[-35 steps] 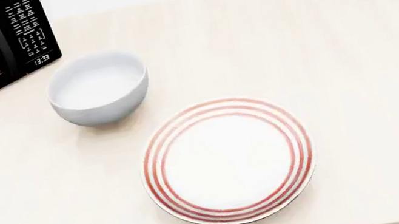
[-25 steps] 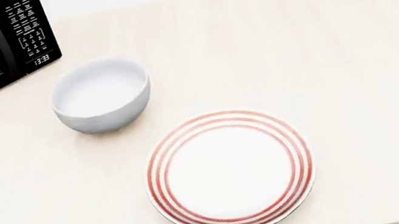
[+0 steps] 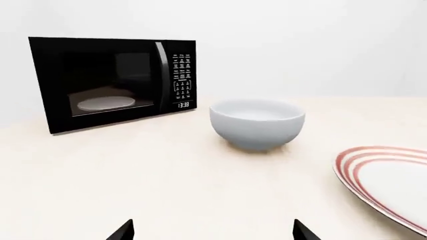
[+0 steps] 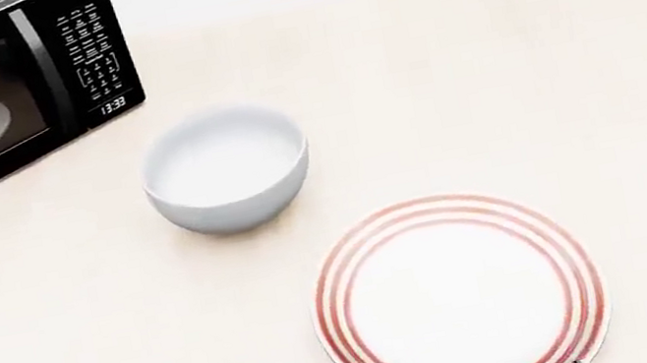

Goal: Open the microwave.

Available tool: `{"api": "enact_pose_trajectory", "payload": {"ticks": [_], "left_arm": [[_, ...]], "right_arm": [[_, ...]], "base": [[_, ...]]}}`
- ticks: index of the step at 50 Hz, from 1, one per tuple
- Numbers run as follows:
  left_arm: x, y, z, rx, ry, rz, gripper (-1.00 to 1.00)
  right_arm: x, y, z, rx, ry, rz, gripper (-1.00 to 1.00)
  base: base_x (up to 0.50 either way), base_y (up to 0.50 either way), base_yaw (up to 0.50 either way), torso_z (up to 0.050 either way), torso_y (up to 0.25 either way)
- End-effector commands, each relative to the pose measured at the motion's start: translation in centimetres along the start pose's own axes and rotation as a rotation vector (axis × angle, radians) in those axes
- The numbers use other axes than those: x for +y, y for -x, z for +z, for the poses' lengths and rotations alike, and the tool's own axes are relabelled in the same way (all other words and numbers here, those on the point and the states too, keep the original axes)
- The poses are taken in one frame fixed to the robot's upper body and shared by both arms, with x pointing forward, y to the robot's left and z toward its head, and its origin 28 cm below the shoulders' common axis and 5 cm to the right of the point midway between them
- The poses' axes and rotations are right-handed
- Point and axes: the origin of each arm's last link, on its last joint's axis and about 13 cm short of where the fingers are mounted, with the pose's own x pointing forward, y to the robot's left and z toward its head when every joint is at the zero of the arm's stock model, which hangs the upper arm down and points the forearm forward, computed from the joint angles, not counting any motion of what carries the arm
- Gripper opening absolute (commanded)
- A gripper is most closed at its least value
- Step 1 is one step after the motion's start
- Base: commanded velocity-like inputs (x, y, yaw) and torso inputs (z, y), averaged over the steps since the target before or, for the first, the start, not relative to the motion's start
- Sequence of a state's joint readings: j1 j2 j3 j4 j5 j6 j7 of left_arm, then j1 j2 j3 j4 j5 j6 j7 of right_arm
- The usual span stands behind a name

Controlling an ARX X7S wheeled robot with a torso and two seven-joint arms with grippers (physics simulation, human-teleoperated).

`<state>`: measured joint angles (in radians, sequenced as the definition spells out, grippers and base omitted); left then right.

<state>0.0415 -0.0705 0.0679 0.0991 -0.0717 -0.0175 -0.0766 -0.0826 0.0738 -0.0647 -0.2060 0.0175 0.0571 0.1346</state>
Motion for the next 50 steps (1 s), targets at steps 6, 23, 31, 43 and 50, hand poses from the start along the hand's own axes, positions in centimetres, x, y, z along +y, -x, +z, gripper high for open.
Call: {"api": "enact_pose_trajectory", "payload": {"ticks": [6,23,31,43,50], "left_arm": [[0.01,0.02,0.01,-0.001,-0.001,-0.004,1.00],[0.04,0.01,-0.01,0.001,-0.003,-0.001,1.00],[0.04,0.02,-0.01,0.002,-0.003,-0.001,1.00],[0.07,0.15,0.16,-0.004,0.001,-0.002,1.00],[0.09,0.09,0.14,-0.003,-0.001,-0.001,1.00]], "right_arm": [[0.08,0.29,0.41,-0.020,-0.028,0.028,1.00],[0.08,0.24,0.30,-0.016,-0.020,0.028,1.00],[0.07,0.22,0.25,-0.013,-0.021,0.031,1.00],[0.09,0.18,0.21,-0.008,-0.017,0.029,1.00],[0.09,0.14,0.19,-0.007,-0.018,0.030,1.00]], "base": [[0.29,0.47,0.00,0.000,0.000],[0.30,0.48,0.00,0.000,0.000],[0.30,0.48,0.00,0.000,0.000],[0.30,0.48,0.00,0.000,0.000],[0.30,0.48,0.00,0.000,0.000]]}}
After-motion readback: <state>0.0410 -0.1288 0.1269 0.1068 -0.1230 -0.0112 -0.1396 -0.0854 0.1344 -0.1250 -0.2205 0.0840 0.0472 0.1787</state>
